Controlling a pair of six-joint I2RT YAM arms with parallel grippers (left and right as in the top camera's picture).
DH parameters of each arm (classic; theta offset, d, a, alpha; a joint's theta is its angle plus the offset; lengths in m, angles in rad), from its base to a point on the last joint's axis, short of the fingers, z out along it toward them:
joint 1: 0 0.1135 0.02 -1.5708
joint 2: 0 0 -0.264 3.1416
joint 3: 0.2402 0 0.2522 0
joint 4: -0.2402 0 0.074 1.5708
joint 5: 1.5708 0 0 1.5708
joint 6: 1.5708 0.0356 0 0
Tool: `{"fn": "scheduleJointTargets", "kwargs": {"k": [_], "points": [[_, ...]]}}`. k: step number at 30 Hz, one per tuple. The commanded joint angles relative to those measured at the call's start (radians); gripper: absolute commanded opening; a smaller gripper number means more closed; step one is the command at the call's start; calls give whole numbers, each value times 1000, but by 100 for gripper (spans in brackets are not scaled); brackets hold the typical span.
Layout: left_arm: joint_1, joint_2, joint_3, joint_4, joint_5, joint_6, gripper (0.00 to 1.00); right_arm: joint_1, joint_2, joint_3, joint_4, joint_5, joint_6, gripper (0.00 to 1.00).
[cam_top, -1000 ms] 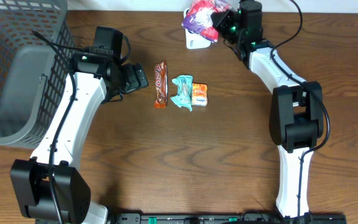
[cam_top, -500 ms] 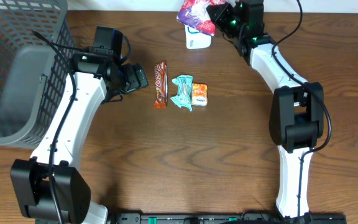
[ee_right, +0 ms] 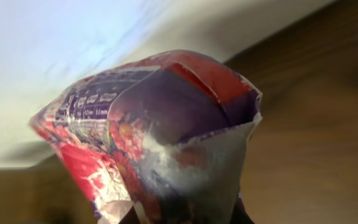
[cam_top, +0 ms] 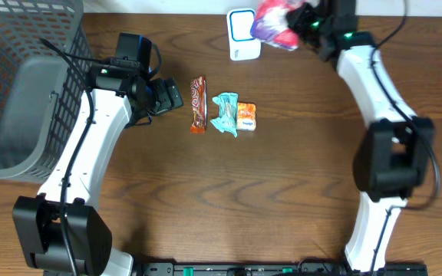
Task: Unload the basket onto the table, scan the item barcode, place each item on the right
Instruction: 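Carry the pack right and drop it at the table's right edge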
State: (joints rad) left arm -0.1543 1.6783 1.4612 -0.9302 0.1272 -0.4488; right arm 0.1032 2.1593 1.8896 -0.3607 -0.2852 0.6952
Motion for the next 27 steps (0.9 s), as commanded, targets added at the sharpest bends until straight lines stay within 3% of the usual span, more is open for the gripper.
{"fn": "scheduleJointTargets", "kwargs": {"k": [1, 6, 11, 21, 27], "points": [[1, 0, 9, -3, -13, -2, 98, -19, -137, 33, -114, 289, -174, 1], [1, 0, 9, -3, -13, -2, 98, -84, -162, 33, -276, 467, -192, 1], [1, 0, 9, -3, -13, -2, 98, -199, -156, 32, -386, 459, -9, 1], [1, 0, 9, -3, -13, -2, 98, -340, -140, 31, -391, 421, 46, 2], [1, 0, 9, -3, -13, -2, 98, -357, -88, 31, -391, 560, 201, 2]]}}
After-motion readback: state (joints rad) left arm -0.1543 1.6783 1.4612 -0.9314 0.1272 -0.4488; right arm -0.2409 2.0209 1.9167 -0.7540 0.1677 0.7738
